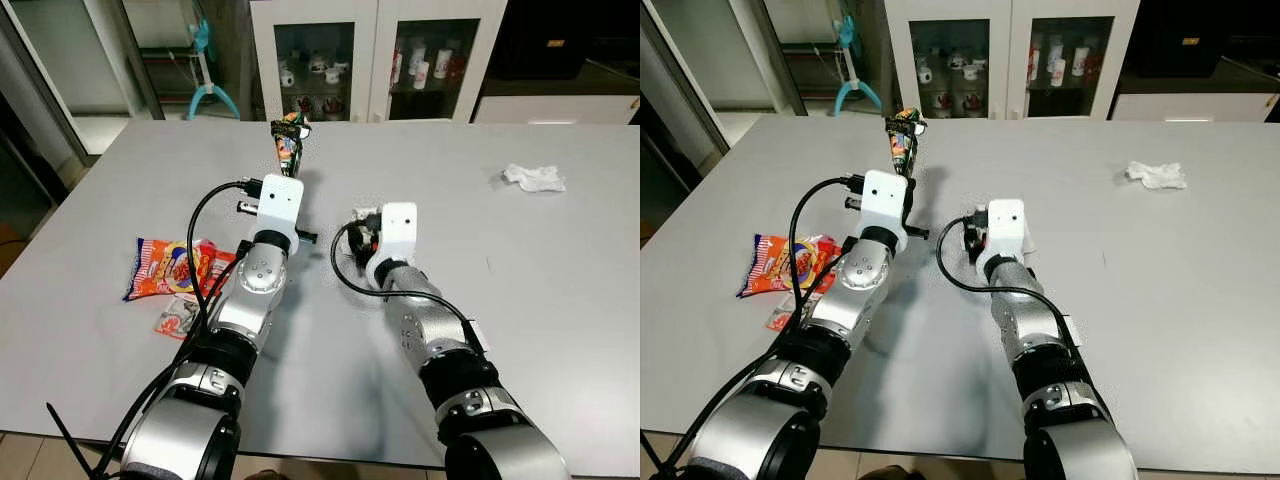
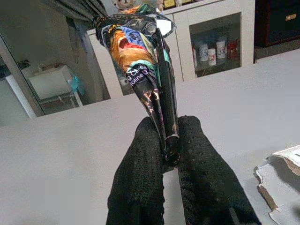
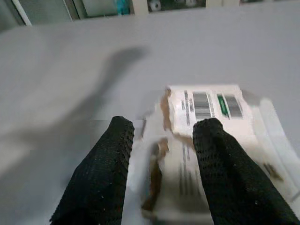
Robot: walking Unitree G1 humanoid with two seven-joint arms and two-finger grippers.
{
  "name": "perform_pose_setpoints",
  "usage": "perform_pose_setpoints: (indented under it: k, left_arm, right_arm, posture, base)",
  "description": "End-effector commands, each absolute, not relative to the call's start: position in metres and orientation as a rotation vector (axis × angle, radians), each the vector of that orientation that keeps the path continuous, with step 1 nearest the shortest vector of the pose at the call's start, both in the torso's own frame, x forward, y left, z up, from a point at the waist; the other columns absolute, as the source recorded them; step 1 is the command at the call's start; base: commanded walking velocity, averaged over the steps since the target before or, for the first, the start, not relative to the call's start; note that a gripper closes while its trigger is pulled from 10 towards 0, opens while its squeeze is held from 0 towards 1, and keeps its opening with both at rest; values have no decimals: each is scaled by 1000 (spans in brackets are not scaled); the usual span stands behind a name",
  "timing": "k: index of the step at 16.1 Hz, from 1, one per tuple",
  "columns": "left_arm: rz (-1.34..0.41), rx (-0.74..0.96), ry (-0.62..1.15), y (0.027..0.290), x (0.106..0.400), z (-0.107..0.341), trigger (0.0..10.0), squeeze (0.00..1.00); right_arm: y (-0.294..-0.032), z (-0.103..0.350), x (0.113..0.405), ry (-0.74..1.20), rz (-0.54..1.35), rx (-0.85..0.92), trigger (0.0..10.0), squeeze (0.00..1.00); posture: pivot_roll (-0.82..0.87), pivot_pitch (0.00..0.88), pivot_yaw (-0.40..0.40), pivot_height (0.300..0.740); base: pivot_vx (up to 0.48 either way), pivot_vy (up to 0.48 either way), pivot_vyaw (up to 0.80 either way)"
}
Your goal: Picking trash to rubbish bin
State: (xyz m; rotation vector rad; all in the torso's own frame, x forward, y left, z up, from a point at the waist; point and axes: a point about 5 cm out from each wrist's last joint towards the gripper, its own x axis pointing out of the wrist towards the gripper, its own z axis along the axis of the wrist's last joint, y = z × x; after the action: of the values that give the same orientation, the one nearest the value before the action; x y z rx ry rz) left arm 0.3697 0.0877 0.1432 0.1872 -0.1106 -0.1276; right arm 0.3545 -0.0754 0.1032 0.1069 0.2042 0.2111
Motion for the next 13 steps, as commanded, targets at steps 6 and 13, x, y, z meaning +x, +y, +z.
perform_pose_setpoints:
  k: [6, 13]
  left_arm:
    - [-148, 182, -102, 87, 370, 140, 10000, 0]
    - [-154, 175, -99, 87, 370, 140, 10000, 0]
  right_arm:
    - [-83, 106, 359, 214, 150, 125, 10000, 1000]
    - [-82, 107, 360, 217, 153, 148, 10000, 1000]
  posture:
    - [50, 0, 64, 740]
    - [49, 0, 64, 740]
  base:
    - [0, 0, 0]
    - [0, 0, 0]
